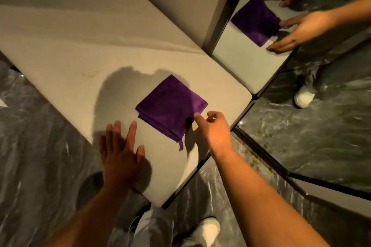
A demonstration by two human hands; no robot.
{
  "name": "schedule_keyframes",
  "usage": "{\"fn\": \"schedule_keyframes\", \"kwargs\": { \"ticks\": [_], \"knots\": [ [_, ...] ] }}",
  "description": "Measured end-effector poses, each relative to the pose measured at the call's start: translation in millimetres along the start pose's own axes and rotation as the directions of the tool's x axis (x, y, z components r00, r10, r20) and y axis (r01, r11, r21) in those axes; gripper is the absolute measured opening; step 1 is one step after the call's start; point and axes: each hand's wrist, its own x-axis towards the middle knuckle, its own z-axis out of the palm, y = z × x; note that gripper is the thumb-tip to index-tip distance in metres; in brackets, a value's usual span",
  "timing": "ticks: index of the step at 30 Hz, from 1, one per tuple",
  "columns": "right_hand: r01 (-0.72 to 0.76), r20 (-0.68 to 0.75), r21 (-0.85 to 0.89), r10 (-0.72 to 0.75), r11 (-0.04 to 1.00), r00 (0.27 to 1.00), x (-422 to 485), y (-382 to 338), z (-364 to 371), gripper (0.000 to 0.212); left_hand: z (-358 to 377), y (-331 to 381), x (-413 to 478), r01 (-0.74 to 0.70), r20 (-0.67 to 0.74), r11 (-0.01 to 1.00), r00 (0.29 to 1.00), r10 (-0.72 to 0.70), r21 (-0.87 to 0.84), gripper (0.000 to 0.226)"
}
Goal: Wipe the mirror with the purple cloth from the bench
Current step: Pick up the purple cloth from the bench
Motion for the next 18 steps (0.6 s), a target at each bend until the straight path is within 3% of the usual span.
{"fn": "schedule_keyframes", "kwargs": {
  "ticks": [3,5,8,10,12,15,18],
  "knots": [
    [-0.084,-0.111,0.087,0.093,0.993,0.989,19.2,-4.9,14.3,0.055,-1.1,3.1,1.7,-0.007,-0.011,1.000,1.000,0.007,0.012,0.075],
    [-0.120,-0.082,0.233,0.143,0.965,0.986,22.7,-11.7,27.2,0.043,1.7,5.7,0.4,-0.003,-0.019,1.000,1.000,0.003,0.014,0.075],
    [-0.163,-0.036,0.367,0.189,0.916,0.981,19.3,-22.6,47.1,0.052,4.1,5.1,1.4,-0.008,-0.033,0.999,0.999,0.010,0.053,0.076],
    [-0.133,-0.001,0.351,0.142,0.927,0.990,16.6,-28.3,53.7,0.041,3.3,4.8,2.1,-0.019,-0.030,0.999,0.999,0.020,0.037,0.076],
    [-0.081,0.041,0.322,0.072,0.943,0.997,11.6,-29.6,51.3,0.013,2.1,6.7,1.7,-0.041,-0.037,0.999,0.998,0.042,0.015,0.075],
    [0.026,0.068,0.370,-0.055,0.929,0.996,-2.0,-29.4,26.1,0.021,-1.3,10.1,1.0,-0.029,-0.011,1.000,1.000,0.029,-0.010,0.075],
    [0.033,0.038,0.530,-0.062,0.847,0.997,-17.3,-25.9,-16.4,0.017,-14.6,16.4,1.1,-0.026,0.078,0.998,0.997,0.021,0.064,0.074]
  ]
}}
